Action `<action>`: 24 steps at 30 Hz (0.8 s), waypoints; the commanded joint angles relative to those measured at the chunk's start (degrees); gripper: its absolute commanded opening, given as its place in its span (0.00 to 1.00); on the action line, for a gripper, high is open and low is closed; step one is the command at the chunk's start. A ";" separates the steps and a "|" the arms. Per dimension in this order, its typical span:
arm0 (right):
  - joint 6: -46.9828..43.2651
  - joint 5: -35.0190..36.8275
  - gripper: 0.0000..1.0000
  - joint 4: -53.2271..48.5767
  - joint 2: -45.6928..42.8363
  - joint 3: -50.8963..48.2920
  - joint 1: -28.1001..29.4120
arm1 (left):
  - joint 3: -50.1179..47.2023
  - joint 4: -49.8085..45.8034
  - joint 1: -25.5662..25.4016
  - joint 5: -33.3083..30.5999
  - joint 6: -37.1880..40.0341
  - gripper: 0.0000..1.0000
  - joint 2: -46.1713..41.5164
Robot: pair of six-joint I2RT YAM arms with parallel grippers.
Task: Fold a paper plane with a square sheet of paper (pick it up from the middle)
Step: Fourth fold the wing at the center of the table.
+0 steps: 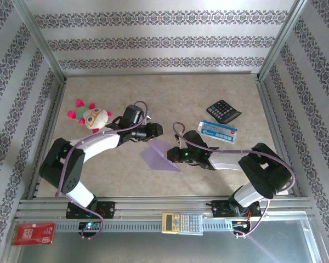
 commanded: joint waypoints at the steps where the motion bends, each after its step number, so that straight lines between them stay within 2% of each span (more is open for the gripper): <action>1: -5.88 7.98 0.00 -8.00 -4.74 -0.26 0.74 | -0.23 -4.91 0.34 -2.40 1.71 0.43 -4.76; 6: -10.32 19.13 0.01 -15.04 -9.11 0.54 5.21 | -8.23 -6.36 -0.38 -2.39 -4.19 0.38 -10.31; 11: -11.06 24.79 0.01 -16.17 -9.42 0.65 8.66 | -15.72 -2.36 -4.72 -3.75 -11.25 0.23 -12.38; 17: -10.69 25.69 0.01 -15.49 -8.50 0.29 10.69 | -16.22 2.78 -8.21 -3.18 -13.64 0.08 -5.49; 24: -7.67 23.73 0.02 -12.63 -8.71 -1.77 11.57 | -15.65 4.65 -8.40 -3.85 -12.16 0.04 -0.45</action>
